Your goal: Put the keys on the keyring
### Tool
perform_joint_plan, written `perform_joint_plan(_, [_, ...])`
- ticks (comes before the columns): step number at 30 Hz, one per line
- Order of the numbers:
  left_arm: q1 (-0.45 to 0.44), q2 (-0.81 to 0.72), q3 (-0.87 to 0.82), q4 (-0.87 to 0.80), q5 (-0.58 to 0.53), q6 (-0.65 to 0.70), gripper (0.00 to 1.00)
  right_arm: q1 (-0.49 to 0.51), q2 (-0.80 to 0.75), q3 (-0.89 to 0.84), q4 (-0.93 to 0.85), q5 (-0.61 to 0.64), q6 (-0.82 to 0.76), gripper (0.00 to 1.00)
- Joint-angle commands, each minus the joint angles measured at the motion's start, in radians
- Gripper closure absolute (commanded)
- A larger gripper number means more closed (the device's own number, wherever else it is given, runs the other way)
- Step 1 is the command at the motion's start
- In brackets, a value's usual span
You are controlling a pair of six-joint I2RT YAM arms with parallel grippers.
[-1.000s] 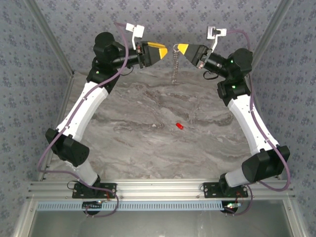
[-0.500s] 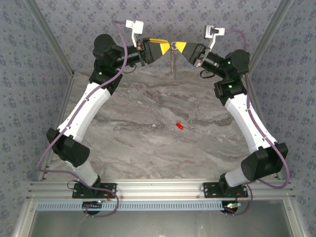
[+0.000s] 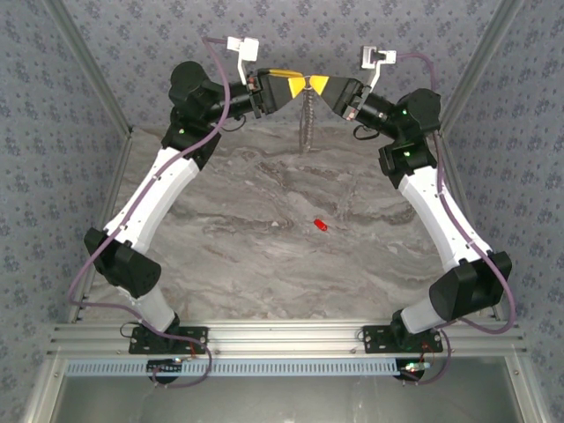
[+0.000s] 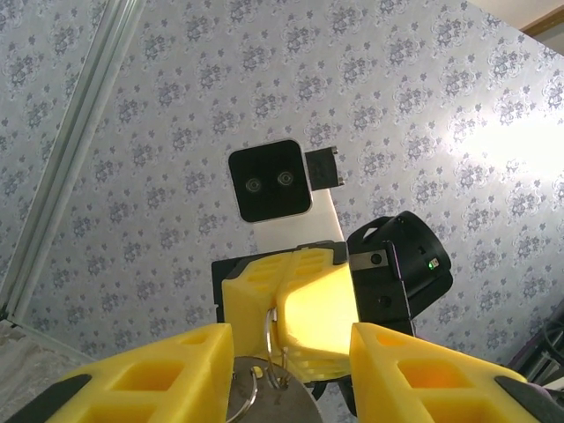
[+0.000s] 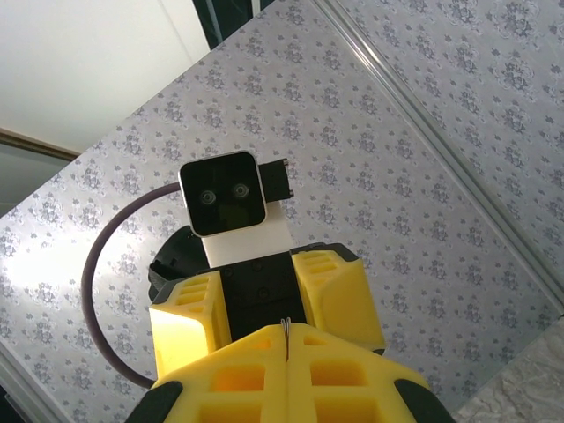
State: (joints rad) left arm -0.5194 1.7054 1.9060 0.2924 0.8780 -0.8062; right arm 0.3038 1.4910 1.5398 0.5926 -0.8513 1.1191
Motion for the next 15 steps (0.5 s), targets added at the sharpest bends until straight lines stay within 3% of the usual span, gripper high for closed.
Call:
perform_joint_plan(1, [-0.008, 0.004, 0.008, 0.044, 0.004, -0.009, 0.64, 0.004, -0.003, 0.036, 0.05, 0.015, 0.014, 1.0])
perform_joint_plan(10, [-0.01, -0.001, -0.004, 0.031, 0.011, -0.004, 0.74, 0.004, -0.003, 0.034, 0.05, 0.02, 0.016, 1.0])
perform_joint_plan(15, [-0.016, -0.003, -0.006, 0.027, 0.017, 0.002, 0.75, 0.004, -0.003, 0.034, 0.055, 0.022, 0.018, 1.0])
